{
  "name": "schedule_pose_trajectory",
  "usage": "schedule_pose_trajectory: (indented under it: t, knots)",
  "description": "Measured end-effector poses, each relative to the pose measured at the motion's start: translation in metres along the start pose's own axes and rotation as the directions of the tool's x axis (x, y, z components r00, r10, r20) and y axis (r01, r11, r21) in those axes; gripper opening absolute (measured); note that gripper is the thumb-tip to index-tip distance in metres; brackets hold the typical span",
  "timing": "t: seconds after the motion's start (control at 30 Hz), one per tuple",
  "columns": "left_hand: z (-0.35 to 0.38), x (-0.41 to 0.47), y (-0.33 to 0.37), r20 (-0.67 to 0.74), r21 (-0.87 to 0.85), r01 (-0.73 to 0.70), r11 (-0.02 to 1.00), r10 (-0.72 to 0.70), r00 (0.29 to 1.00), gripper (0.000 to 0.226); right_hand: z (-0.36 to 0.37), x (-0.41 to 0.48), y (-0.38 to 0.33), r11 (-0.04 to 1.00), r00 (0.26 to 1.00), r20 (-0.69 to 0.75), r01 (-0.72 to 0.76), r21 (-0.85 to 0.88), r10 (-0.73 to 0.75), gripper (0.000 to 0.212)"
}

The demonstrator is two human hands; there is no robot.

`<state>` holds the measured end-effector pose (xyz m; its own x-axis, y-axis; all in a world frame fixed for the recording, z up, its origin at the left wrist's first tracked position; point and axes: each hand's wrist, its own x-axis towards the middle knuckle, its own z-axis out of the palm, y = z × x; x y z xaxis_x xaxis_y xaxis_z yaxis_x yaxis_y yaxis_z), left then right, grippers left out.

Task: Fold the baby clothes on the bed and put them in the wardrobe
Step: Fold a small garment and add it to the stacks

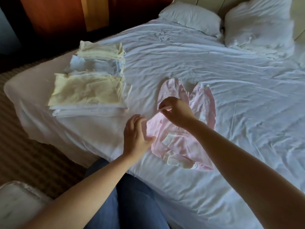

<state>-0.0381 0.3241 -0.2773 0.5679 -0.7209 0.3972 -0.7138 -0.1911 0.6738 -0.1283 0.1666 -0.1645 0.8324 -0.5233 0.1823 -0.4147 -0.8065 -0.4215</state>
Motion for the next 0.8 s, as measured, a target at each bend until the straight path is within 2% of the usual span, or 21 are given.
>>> schedule_pose_trajectory:
  t: [0.03,0.1,0.17,0.27,0.4,0.47,0.53,0.6,0.7,0.8]
  knots:
    - [0.000,0.002,0.009,0.054,-0.049,0.049,0.998,-0.047,0.997,0.081,-0.008,-0.011,0.003,1.000,1.000,-0.026,0.011,0.001,-0.011,0.011]
    - [-0.001,0.003,0.027,0.197,-0.102,0.097,0.990,-0.076,0.978,0.081,-0.023,-0.034,0.010,1.000,0.997,-0.081,0.021,-0.012,-0.021,0.012]
    - [0.000,0.002,0.039,0.287,-0.039,0.007,0.999,0.005,0.958,0.071,-0.034,-0.059,0.020,1.000,0.990,-0.140,0.002,-0.007,-0.003,0.012]
    - [0.001,-0.002,0.055,0.412,0.061,-0.175,0.983,0.135,0.901,0.073,-0.038,-0.095,0.038,0.999,0.976,-0.217,-0.010,0.044,0.019,0.011]
    - [0.009,-0.011,0.067,0.541,0.114,-0.273,0.955,0.170,0.824,0.065,-0.023,-0.146,0.060,0.992,0.961,-0.247,-0.111,0.059,0.122,0.015]
    - [0.014,-0.015,0.069,0.624,0.152,-0.322,0.934,0.162,0.765,0.060,-0.010,-0.168,0.074,0.976,0.961,-0.170,-0.217,0.024,0.218,0.020]
    - [0.017,-0.016,0.068,0.682,0.202,-0.393,0.897,0.159,0.714,0.056,0.001,-0.183,0.086,0.954,0.954,0.002,-0.298,-0.036,0.298,0.029]
    - [0.017,-0.016,0.069,0.713,0.243,-0.434,0.868,0.143,0.686,0.059,0.007,-0.194,0.092,0.946,0.935,0.149,-0.312,-0.089,0.322,0.042]
    - [0.011,-0.012,0.066,0.784,0.271,-0.448,0.852,0.075,0.617,0.077,0.007,-0.204,0.094,0.956,0.940,0.199,-0.250,-0.156,0.278,0.061]
    - [0.000,-0.006,0.062,0.826,0.235,-0.447,0.863,0.065,0.560,0.081,0.005,-0.213,0.093,0.955,0.957,0.190,-0.172,-0.241,0.220,0.077]
